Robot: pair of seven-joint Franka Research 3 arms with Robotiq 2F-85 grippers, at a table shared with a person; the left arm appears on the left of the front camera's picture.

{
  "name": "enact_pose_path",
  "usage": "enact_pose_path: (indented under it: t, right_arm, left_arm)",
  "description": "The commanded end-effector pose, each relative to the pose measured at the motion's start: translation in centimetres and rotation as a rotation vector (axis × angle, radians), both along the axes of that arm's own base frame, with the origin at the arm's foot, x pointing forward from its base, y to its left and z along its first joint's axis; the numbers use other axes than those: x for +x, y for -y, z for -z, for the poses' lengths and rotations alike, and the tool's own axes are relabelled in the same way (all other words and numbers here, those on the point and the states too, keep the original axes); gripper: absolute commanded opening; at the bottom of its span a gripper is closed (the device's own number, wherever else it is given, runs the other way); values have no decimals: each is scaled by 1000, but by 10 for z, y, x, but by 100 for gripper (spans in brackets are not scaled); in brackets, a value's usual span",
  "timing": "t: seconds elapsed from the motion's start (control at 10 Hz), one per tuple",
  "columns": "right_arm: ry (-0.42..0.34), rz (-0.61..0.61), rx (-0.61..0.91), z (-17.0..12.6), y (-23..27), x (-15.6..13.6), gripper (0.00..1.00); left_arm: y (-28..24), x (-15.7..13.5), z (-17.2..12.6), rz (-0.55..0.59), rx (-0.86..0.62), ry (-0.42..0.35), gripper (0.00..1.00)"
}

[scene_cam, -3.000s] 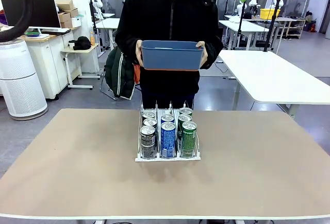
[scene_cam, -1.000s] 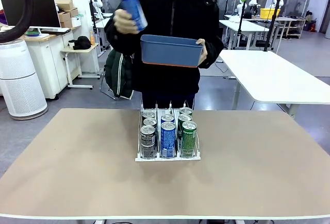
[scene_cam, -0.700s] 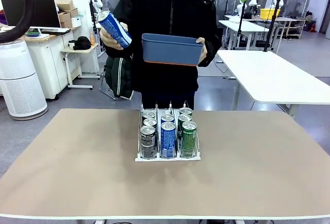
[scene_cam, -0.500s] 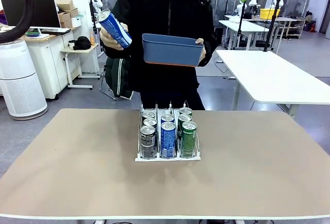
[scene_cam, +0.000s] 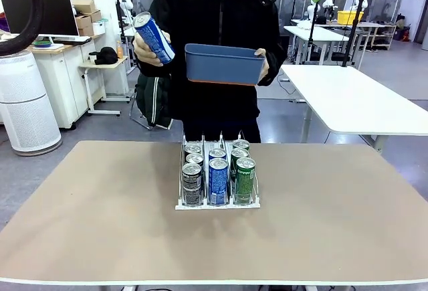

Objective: Fill the beverage cans into the dispenser.
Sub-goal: Pick up the Ionic drink handed by the human.

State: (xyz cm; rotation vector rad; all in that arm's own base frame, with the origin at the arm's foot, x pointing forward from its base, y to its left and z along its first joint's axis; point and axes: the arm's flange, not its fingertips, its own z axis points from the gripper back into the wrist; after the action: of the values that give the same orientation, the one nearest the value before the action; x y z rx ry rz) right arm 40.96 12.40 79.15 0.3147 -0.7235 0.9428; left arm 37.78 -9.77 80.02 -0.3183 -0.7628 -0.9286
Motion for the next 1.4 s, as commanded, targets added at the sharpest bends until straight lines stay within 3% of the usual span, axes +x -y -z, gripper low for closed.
enact_pose_path:
  t: [0.0,0.7,0.9,1.3]
  right_arm:
    - [-2,1,12,1,0,1,99]
    - [-2,1,12,1,0,1,99]
    - [-2,1,12,1,0,1,99]
    - [-2,1,12,1,0,1,99]
  left_arm:
    - [0,0,1,1,-10,-7,100]
    - [0,0,0,0,0,0,100]
    - [14,27,11,-129,2,-64,100]
    - [25,62,29,-193,120,-22,100]
